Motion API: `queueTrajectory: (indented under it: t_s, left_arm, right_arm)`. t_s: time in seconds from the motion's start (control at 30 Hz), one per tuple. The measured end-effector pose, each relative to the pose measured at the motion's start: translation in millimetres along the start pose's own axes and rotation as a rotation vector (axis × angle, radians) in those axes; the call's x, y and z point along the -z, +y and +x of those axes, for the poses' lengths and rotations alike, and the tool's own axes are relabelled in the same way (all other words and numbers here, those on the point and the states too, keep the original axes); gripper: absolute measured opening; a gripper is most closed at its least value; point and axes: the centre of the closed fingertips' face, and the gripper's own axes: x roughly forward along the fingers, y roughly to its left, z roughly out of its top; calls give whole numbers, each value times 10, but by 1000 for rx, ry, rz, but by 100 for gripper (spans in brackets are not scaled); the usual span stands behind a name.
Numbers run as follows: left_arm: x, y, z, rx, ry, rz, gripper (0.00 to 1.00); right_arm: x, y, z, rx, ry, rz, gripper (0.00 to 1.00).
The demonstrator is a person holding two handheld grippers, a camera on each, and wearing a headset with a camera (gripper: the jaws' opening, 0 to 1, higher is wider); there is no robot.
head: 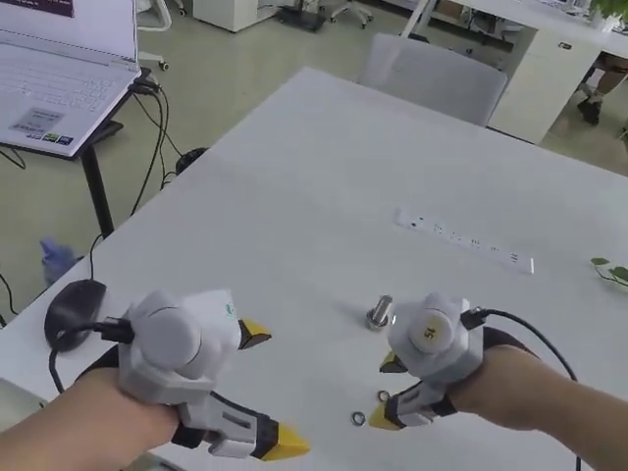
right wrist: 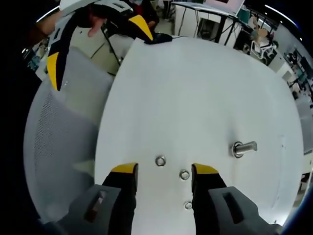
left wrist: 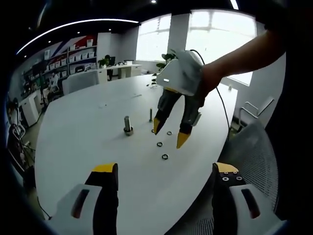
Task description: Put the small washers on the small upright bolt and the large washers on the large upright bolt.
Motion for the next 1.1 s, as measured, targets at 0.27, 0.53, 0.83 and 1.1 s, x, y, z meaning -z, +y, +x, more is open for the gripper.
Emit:
queueTrajectory:
  t_s: [0.27,0.53,0.83,1.1]
  left_arm:
    - [-11,4,10,-13,10,30,70]
    - [-9,-17,9,-14,13,48,64]
    - [-28,18,27,-35,-5,12,73]
    - [28,57,66,-58,3,12,82]
  right_arm:
    - [63,9,246,-2,-2,0,44]
    - [136,23,374,-7,22,-29,40]
    - [177,13,486,-18,41,-37,36]
    - [167,11,504,-16,53,-54,34]
